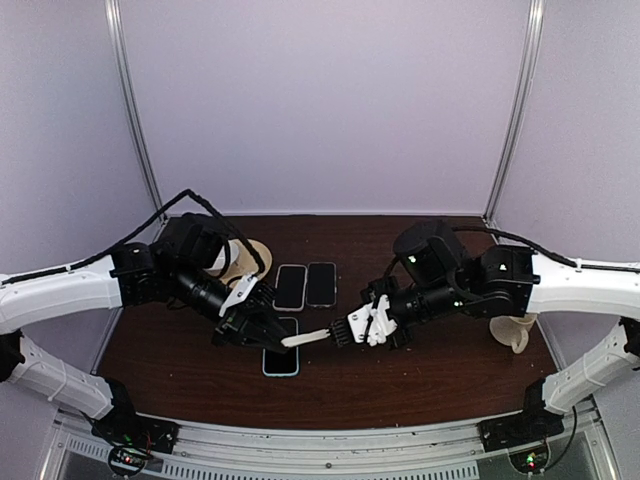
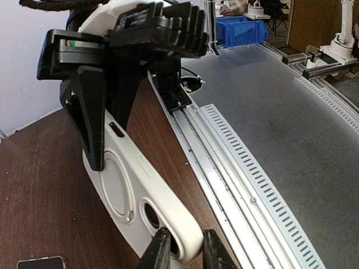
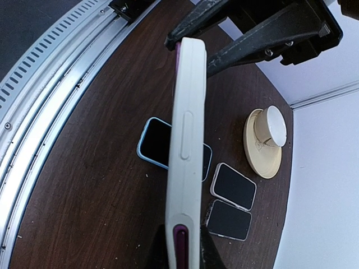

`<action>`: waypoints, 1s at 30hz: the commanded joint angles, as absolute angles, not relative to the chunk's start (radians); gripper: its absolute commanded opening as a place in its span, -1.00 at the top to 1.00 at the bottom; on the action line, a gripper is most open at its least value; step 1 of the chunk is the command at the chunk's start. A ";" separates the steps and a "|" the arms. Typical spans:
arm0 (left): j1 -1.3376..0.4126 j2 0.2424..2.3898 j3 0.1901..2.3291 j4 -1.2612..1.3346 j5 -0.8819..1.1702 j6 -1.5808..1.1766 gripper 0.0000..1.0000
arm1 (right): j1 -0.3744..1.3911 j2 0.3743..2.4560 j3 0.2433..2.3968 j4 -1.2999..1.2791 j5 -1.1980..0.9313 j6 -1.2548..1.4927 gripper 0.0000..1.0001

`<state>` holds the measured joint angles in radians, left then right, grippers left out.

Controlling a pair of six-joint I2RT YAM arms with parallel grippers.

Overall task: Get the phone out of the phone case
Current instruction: Remove the top left corner of the phone case.

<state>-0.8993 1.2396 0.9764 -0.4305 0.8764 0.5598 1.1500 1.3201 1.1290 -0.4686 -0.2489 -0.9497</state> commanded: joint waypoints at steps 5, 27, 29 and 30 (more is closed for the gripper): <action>-0.900 1.264 1.000 -0.461 0.873 0.579 0.60 | 1.198 1.315 1.179 -0.453 -0.257 -1.045 1.00; -0.900 1.270 1.018 -0.492 0.767 0.604 0.29 | 1.270 1.293 1.130 -0.466 -0.161 -1.042 1.00; -0.900 1.239 0.992 -0.492 0.786 0.641 0.11 | 1.268 1.287 1.117 -0.454 -0.131 -1.042 1.00; -0.900 1.222 0.983 -0.492 0.792 0.654 0.03 | 1.266 1.286 1.114 -0.451 -0.120 -1.041 1.00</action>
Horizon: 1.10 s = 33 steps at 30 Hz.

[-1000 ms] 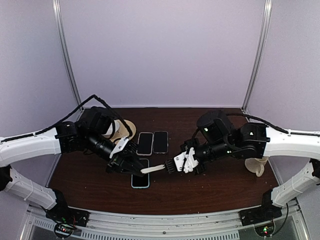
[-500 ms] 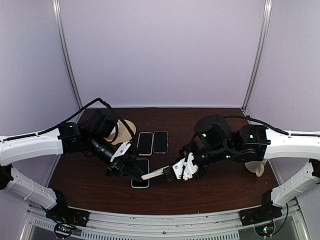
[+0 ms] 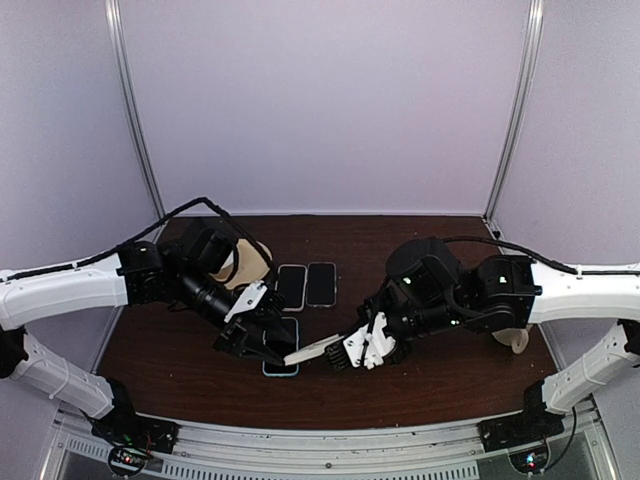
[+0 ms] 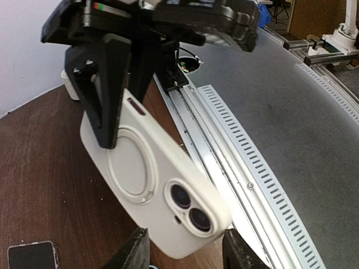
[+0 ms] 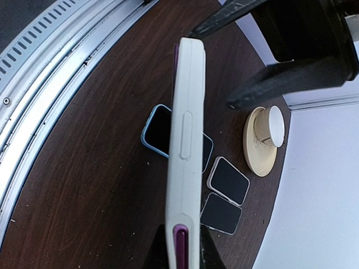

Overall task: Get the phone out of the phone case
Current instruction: Remove the top left corner of the phone case.

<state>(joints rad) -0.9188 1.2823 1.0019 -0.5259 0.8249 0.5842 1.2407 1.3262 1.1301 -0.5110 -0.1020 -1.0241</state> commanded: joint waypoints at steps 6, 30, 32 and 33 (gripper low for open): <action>-0.902 1.218 0.977 -0.498 0.823 0.659 0.03 | 1.264 1.284 1.118 -0.436 -0.100 -1.023 1.00; -0.954 1.218 0.958 -0.440 0.718 0.632 -0.05 | 1.246 1.339 1.174 -0.346 -0.005 -0.949 1.00; -0.955 1.217 0.955 -0.434 0.691 0.638 -0.04 | 1.244 1.339 1.176 -0.344 -0.005 -0.945 1.00; -0.955 1.215 0.953 -0.430 0.678 0.639 -0.02 | 1.243 1.339 1.177 -0.344 -0.005 -0.944 1.00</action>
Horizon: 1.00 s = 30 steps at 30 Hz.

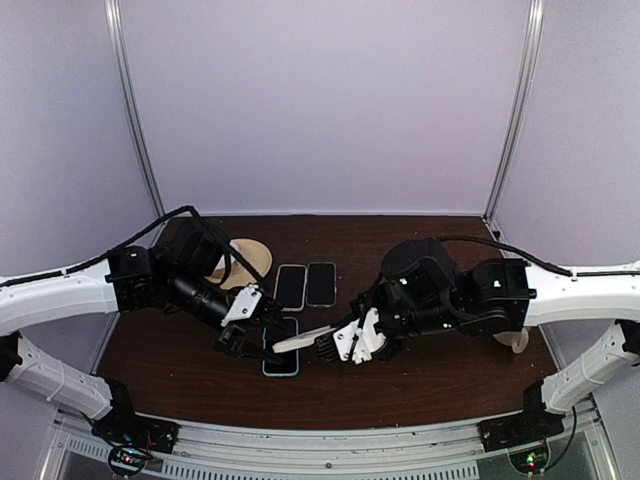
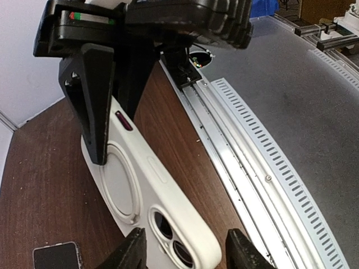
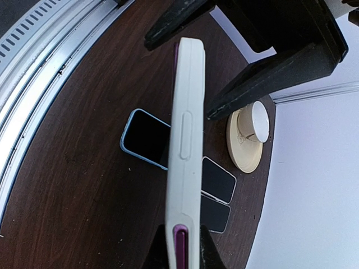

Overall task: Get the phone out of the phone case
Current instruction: Remove the top left corner of the phone case.

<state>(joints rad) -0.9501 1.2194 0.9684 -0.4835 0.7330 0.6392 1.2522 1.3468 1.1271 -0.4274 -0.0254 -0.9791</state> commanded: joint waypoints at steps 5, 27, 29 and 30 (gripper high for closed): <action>-0.955 1.210 0.954 -0.429 0.667 0.648 0.29 | 1.243 1.339 1.180 -0.360 -0.005 -0.960 1.00; -0.962 1.266 0.989 -0.555 0.818 0.674 0.57 | 1.284 1.325 1.165 -0.407 -0.083 -1.264 1.00; -0.961 1.270 0.990 -0.556 0.816 0.674 0.58 | 1.298 1.325 1.162 -0.407 -0.086 -1.267 1.00; -0.962 1.270 0.989 -0.556 0.817 0.672 0.58 | 1.307 1.326 1.159 -0.400 -0.084 -1.270 1.00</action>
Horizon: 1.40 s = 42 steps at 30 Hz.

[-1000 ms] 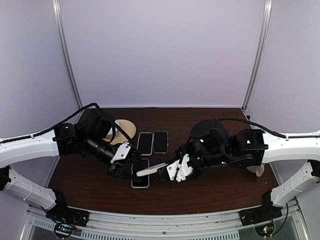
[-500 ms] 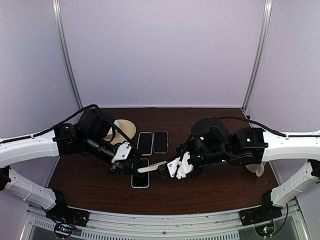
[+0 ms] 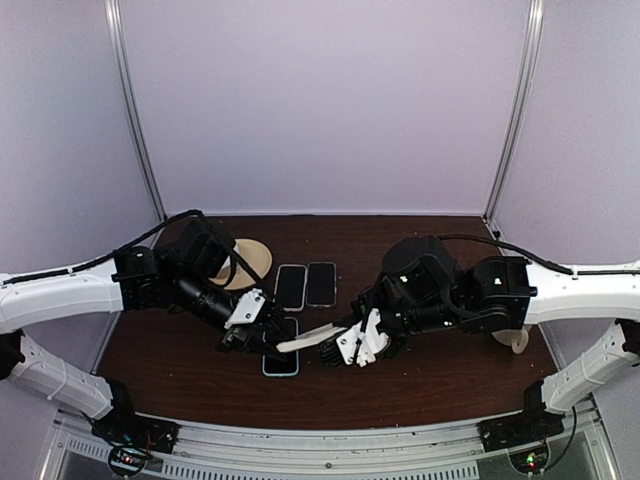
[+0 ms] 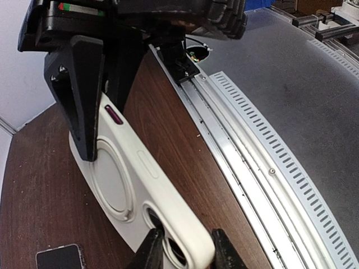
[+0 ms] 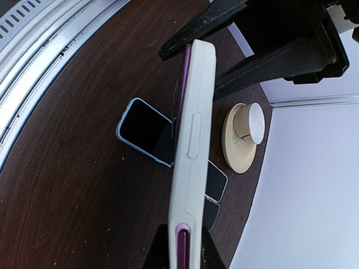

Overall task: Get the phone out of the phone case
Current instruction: Remove the top left corner of the phone case.

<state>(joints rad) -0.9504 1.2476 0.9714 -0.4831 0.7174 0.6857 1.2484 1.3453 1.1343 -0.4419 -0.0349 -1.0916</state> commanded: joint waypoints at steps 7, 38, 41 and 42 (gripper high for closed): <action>-0.961 1.281 1.001 -0.599 0.862 0.682 0.57 | 1.334 1.336 1.144 -0.377 -0.048 -1.309 1.00; -0.954 1.324 1.083 -0.717 0.744 0.673 0.37 | 1.429 1.345 1.054 -0.278 0.059 -1.289 1.00; -0.935 1.316 1.099 -0.713 0.716 0.655 0.26 | 1.425 1.318 1.007 -0.251 0.076 -1.252 1.00; -0.929 1.311 1.101 -0.706 0.698 0.646 0.24 | 1.424 1.310 0.995 -0.245 0.082 -1.239 1.00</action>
<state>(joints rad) -0.9726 1.3216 1.0458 -0.7528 0.7780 0.7139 1.3884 1.3621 1.0451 -0.3161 0.1131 -1.2488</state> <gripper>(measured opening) 0.362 0.069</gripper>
